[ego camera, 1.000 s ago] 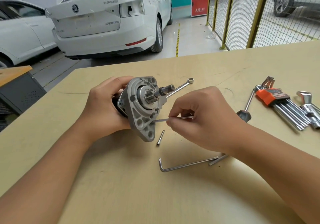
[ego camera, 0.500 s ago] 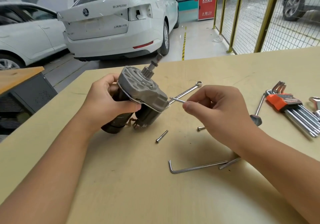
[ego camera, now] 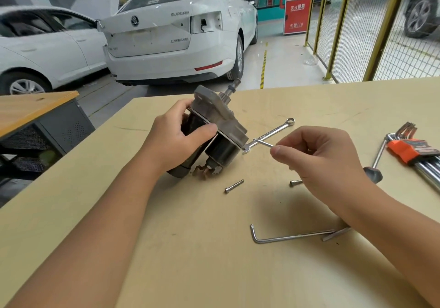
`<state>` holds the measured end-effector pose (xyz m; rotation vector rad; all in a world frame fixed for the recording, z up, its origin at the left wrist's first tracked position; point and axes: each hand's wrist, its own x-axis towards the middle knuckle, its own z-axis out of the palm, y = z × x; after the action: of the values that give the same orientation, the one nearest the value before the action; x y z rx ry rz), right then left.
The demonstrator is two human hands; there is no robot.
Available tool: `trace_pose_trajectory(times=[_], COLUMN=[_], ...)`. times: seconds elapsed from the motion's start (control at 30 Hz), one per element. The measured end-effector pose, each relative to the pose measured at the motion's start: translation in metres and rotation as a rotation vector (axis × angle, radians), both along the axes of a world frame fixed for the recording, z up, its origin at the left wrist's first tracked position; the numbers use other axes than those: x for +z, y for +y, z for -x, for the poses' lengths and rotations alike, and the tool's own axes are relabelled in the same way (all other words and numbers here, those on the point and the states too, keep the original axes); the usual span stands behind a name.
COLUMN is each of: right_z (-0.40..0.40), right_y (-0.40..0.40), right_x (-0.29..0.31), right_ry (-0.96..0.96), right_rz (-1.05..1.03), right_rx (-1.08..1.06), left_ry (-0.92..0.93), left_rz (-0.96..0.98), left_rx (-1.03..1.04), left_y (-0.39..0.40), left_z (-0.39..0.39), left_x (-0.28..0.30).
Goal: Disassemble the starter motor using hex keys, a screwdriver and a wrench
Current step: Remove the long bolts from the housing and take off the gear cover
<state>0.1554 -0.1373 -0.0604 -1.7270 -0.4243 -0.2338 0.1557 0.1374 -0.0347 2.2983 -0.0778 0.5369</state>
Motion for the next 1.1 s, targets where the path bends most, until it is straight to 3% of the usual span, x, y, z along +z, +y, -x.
trace_pose_trajectory(times=[0.3, 0.63, 1.1], right_z=[0.002, 0.003, 0.001], right_y=[0.002, 0.000, -0.005], right_x=[-0.001, -0.001, 0.008], right_ry=[0.014, 0.004, 0.009], right_rz=[0.015, 0.023, -0.015], right_rx=[-0.001, 0.013, -0.030], left_ry=[-0.058, -0.095, -0.067], left_rz=[0.052, 0.078, -0.056], left_rx=[0.162, 0.109, 0.172], left_y=[-0.002, -0.007, -0.007], left_z=[-0.011, 0.001, -0.009], left_x=[0.001, 0.003, 0.003])
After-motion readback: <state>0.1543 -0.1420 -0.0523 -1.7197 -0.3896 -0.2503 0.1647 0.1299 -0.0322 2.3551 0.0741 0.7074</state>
